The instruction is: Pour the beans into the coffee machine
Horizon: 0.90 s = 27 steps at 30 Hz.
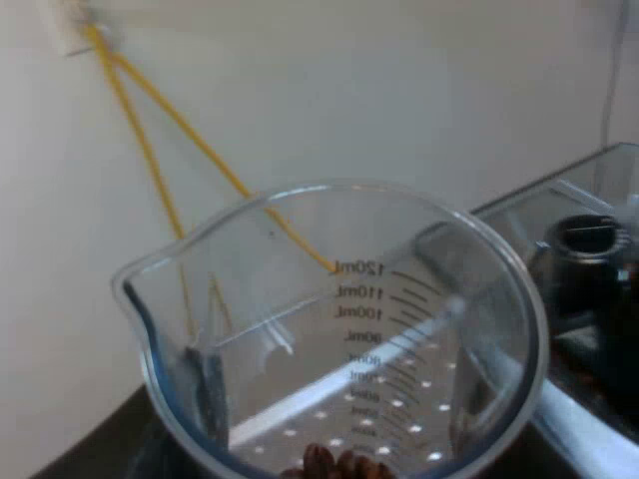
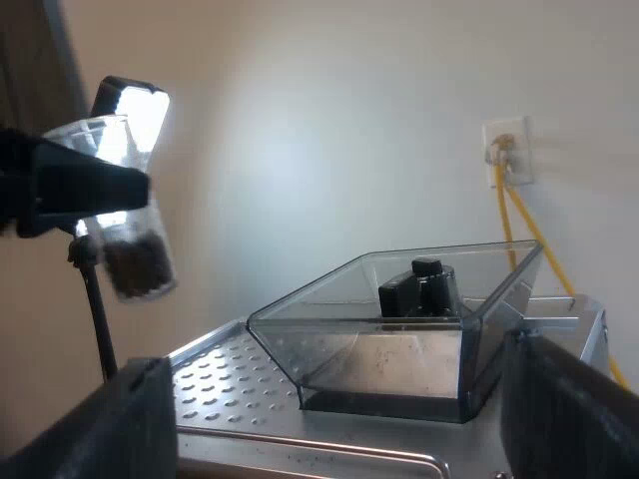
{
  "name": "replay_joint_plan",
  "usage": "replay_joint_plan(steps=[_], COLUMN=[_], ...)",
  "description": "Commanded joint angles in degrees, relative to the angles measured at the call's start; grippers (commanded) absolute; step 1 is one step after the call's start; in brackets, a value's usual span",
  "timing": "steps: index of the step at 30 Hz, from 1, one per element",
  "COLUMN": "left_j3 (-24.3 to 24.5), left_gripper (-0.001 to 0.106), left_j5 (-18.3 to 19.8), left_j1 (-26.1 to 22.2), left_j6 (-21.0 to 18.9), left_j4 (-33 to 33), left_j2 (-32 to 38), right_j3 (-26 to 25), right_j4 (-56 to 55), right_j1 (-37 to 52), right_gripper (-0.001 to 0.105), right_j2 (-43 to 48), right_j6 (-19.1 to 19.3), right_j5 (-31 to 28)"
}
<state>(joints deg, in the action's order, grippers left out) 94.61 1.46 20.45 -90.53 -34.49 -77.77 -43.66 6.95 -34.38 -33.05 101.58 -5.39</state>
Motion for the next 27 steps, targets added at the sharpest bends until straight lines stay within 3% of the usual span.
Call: replay_joint_plan(steps=[1,8,12,23,25,27], left_j3=[4.5,14.9,18.3,20.8,20.8,20.8], left_gripper=[0.047,0.047,0.047,0.047,0.047,0.047], left_j5=[-3.2,-4.5,-4.5,-5.6,-5.9,-7.0], left_j1=[2.6,3.8,3.8,5.9,5.9,6.0], left_j6=[0.0,0.0,0.0,3.6,5.6,10.6], left_j4=[-2.8,-9.2,-9.3,-9.3,-8.9,-8.1], left_j2=[-3.4,-12.3,-15.1,-19.3,-19.3,-19.3], right_j3=[-0.7,-0.7,-0.7,-0.7,-0.7,-0.7], right_j4=[1.0,1.0,1.0,1.0,0.9,0.9], right_j1=[0.0,0.0,0.0,0.0,0.0,0.0], right_gripper=[0.068,0.068,0.068,0.068,0.068,0.068], right_j2=[0.5,0.5,0.5,0.5,0.5,0.5], right_j6=[0.3,0.3,0.3,0.3,0.3,0.3], right_j5=[0.0,0.0,0.0,0.0,0.0,0.0])
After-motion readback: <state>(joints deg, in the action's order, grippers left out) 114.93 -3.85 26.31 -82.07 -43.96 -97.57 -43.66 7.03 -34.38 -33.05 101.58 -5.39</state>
